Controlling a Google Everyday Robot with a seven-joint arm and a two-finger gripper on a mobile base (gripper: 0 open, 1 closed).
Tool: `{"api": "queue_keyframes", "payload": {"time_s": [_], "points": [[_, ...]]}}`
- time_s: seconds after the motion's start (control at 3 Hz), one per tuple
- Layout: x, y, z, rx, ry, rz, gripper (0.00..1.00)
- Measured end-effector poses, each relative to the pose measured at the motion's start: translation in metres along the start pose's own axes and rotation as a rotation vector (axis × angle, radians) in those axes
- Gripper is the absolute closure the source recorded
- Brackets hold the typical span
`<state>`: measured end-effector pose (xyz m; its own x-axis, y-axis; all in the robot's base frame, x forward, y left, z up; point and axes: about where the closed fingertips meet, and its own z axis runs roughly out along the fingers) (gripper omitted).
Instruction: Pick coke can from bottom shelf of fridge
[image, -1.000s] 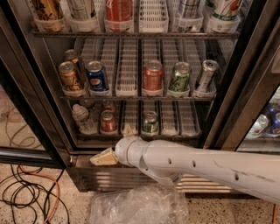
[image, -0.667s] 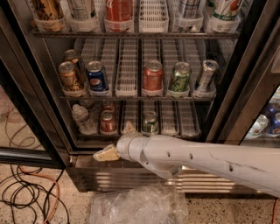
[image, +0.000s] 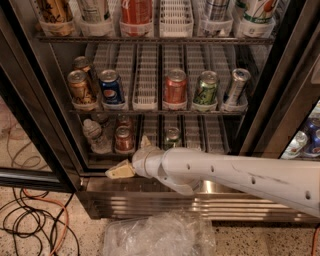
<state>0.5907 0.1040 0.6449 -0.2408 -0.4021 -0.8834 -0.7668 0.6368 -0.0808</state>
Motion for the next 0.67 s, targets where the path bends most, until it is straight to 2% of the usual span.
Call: {"api": "queue_keyframes", "payload": {"time_s": [0.33, 0.67], "points": [[-0.0099, -0.0180, 0.0411, 0.001, -0.029, -0.030, 0.00], [-0.0161, -0.0222, 0.0472, 0.005, -0.041, -0.029, 0.00]]}}
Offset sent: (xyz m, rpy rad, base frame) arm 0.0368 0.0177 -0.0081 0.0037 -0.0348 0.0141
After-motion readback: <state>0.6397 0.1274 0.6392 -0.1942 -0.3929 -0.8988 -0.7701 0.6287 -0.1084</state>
